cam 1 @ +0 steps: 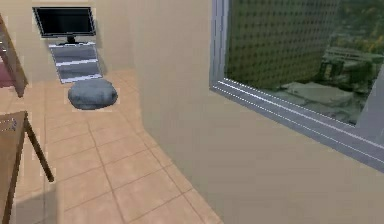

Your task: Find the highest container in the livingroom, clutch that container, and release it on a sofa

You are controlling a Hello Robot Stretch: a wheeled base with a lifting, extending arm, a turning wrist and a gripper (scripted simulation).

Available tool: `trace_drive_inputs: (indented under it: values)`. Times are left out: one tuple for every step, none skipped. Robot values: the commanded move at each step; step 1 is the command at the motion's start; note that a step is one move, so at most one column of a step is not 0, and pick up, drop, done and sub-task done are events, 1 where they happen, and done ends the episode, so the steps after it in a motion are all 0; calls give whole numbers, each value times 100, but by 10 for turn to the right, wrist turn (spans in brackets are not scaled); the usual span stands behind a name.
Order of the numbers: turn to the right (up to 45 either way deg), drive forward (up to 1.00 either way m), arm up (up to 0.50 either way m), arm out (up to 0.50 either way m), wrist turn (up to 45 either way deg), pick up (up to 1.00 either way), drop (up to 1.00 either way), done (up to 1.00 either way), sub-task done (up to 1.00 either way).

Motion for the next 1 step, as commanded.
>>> trace_drive_inputs:
  values:
    - [0,55,0,0,0,0,0,0,0]
